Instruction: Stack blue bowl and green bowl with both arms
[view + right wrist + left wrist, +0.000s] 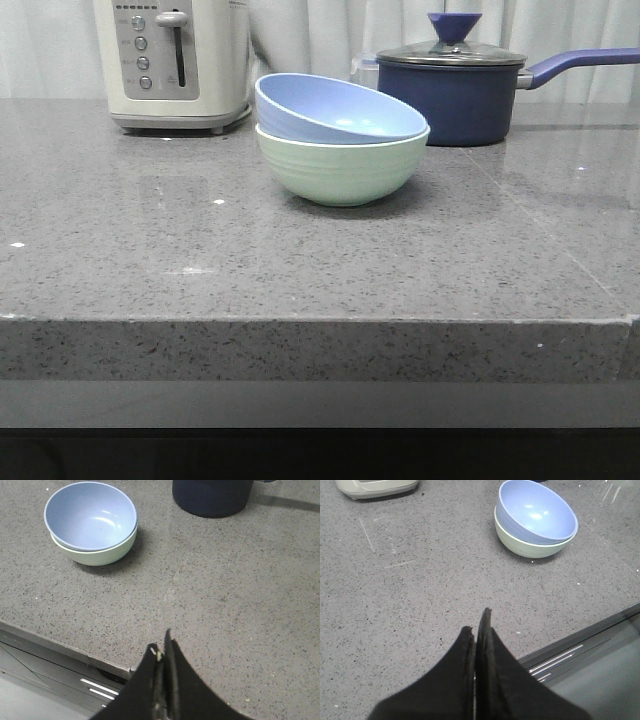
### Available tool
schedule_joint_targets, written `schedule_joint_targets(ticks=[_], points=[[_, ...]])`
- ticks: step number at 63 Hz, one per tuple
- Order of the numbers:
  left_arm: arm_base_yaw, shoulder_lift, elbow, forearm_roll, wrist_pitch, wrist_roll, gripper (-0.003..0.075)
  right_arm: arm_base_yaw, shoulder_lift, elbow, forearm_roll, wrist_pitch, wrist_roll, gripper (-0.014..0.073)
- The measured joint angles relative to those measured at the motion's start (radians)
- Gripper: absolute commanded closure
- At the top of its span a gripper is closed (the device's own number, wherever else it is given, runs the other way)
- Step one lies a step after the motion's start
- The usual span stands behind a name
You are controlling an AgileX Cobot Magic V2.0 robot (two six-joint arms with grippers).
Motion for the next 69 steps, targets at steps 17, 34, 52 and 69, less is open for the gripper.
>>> schedule_joint_targets(ticks=[17, 34, 52, 69], points=[[0.000, -0.011, 0.018, 0.000, -0.017, 0.000, 0.0740, 0.000, 0.000, 0.000, 0.000, 0.000, 0.000, 0.0648], [0.142, -0.161, 0.207, 0.033, -0.198, 0.000, 0.0740, 0.000, 0.000, 0.000, 0.000, 0.000, 0.000, 0.0648], [0.366, -0.428, 0.596, 0.020, -0.546, 0.000, 0.0740, 0.000, 0.000, 0.000, 0.002, 0.000, 0.000, 0.0648], [0.399, -0.609, 0.800, 0.014, -0.744, 0.000, 0.0740, 0.000, 0.000, 0.000, 0.002, 0.000, 0.000, 0.0648]])
